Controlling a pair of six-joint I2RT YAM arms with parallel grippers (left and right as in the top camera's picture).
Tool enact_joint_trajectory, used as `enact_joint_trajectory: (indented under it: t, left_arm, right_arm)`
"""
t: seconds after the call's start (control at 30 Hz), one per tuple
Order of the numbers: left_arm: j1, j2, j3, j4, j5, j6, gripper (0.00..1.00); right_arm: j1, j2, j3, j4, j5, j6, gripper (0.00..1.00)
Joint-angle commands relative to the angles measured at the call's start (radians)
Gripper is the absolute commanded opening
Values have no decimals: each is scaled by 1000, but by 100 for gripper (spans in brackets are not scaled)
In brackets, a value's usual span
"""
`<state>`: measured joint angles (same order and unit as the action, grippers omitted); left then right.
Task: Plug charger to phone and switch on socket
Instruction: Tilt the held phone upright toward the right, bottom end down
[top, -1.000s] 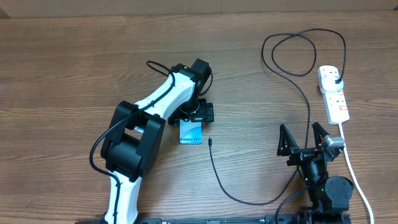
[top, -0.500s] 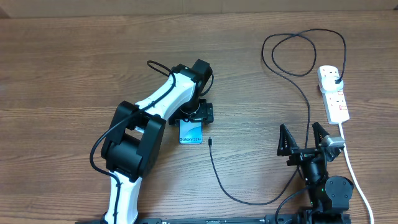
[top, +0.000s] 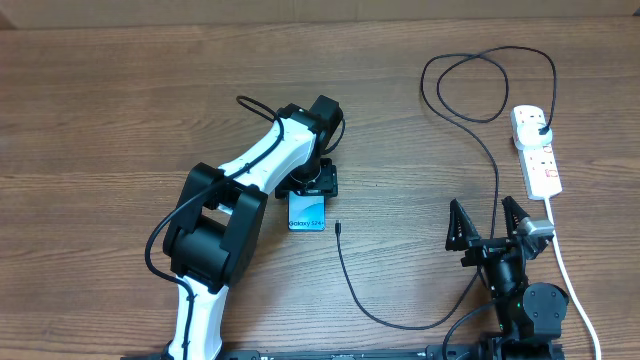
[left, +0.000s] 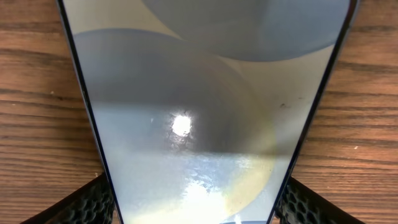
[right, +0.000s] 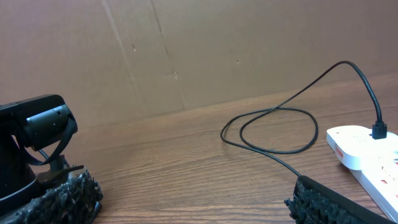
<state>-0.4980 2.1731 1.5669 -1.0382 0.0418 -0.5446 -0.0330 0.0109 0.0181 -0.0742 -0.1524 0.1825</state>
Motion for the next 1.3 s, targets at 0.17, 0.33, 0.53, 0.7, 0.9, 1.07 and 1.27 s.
enact_joint_trajectory:
  t: [0.17,0.33,0.53,0.7,0.9,1.07,1.27]
  left_arm:
    - [11,106,-44,37,23,69,64]
    - [27,98,-1,-6,69,78,60]
    - [29,59,56,-50,108,131,61]
    - [44,10,74,-54,291,224,62]
    - [102,-17,74,-60,519,288,62]
    - [151,-17,73,-73,661,340,62]
    - [164,-17,73,-76,685,360,64]
  right_arm:
    - [-4,-8,-10,4,1,-1,100]
    - [-4,-8,-10,4,1,-1,100]
    - [-4,-8,-10,4,1,-1,100]
    - [-4,-8,-10,4,1,-1,100]
    - [-4,-8,-10,4,1,-1,100]
    - [-4,-8,-10,4,1,-1,100]
    - [-4,-8,-10,4,1,-1,100]
